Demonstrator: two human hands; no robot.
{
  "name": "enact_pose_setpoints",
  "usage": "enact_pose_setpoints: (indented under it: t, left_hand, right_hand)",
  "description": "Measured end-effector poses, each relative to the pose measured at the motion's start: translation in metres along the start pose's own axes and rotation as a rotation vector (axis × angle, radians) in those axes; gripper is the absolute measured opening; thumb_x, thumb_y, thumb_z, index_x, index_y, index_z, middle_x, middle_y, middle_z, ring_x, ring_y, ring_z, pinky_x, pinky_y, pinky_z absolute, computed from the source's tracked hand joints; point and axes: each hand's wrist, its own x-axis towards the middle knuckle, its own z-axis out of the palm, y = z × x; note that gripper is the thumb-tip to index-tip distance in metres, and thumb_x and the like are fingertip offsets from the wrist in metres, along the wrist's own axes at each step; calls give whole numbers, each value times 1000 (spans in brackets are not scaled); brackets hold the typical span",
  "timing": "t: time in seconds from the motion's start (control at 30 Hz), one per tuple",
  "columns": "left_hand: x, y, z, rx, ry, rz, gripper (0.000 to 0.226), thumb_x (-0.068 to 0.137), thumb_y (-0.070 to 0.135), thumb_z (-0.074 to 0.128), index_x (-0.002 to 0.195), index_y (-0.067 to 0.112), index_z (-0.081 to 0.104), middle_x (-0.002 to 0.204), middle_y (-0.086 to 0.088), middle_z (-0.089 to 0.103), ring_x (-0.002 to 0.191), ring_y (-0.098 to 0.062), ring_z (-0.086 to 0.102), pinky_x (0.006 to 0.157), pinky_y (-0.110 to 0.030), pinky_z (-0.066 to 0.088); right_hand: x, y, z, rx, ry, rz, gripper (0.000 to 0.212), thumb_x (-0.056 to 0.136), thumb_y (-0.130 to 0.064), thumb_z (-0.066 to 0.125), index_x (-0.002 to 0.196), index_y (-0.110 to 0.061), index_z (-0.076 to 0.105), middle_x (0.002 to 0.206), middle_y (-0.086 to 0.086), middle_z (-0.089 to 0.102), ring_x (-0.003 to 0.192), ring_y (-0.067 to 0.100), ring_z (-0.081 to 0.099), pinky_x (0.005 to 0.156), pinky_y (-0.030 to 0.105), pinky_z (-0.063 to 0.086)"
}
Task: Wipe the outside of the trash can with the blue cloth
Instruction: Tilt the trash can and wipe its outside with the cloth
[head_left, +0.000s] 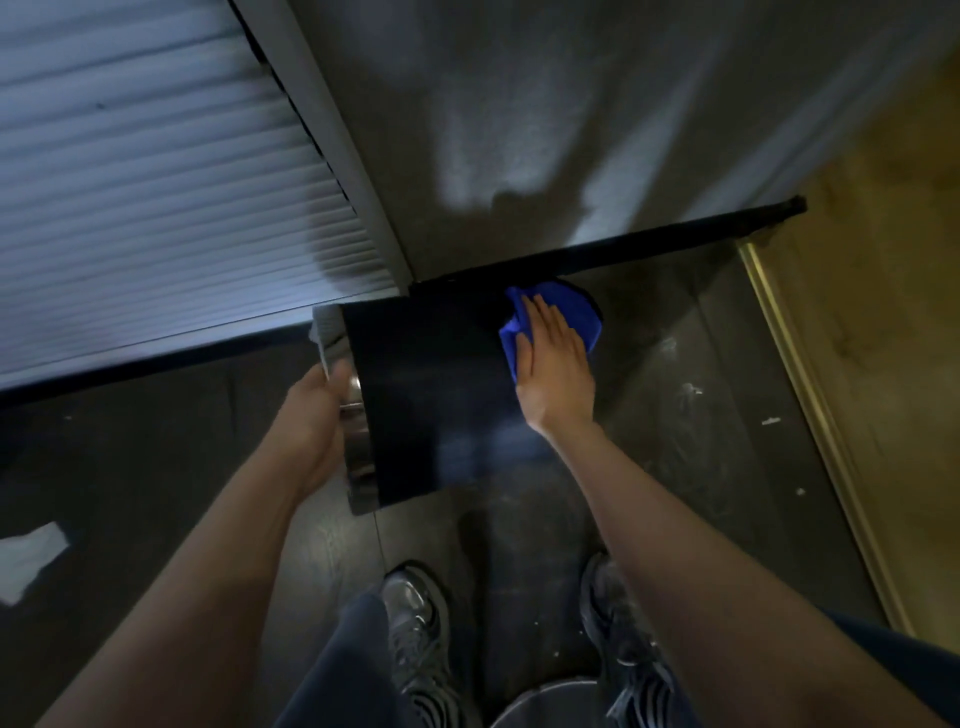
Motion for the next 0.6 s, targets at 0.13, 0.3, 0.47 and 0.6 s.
enact_pose_setpoints:
  t: [0.13,0.3,0.47,0.6]
  left_hand:
    - [-19,-13,-11,186,-313,-99,50,78,-2,56,112,34,50,96,9,70,85,-8,67,69,-23,53]
    - [-39,-23,-5,428,-291,-94,20,93,17,45,102,22,61,103,3,67,95,-8,61,70,-12,46]
    - [-31,-12,10,382,163,161,20,92,19,48,91,4,62,90,-20,63,85,-28,60,77,-35,48]
    - [-16,1,10,269,281,115,21,90,24,51,80,9,62,89,-21,64,85,-34,62,80,-46,53]
  right_hand:
    - [29,6,-11,8,-100,-10,46,99,-28,24,143,-13,22,153,4,26,141,18,19,113,31,13]
    - [41,10,-17,58,-179,58,46,100,-29,19,144,-14,18,154,2,21,142,16,14,115,31,9]
    - [50,15,-17,153,-237,124,46,100,-28,21,144,-15,19,154,3,22,142,18,17,114,31,12]
    - [39,16,-8,206,-236,172,41,99,-33,24,137,-22,34,139,8,45,125,26,43,99,32,33]
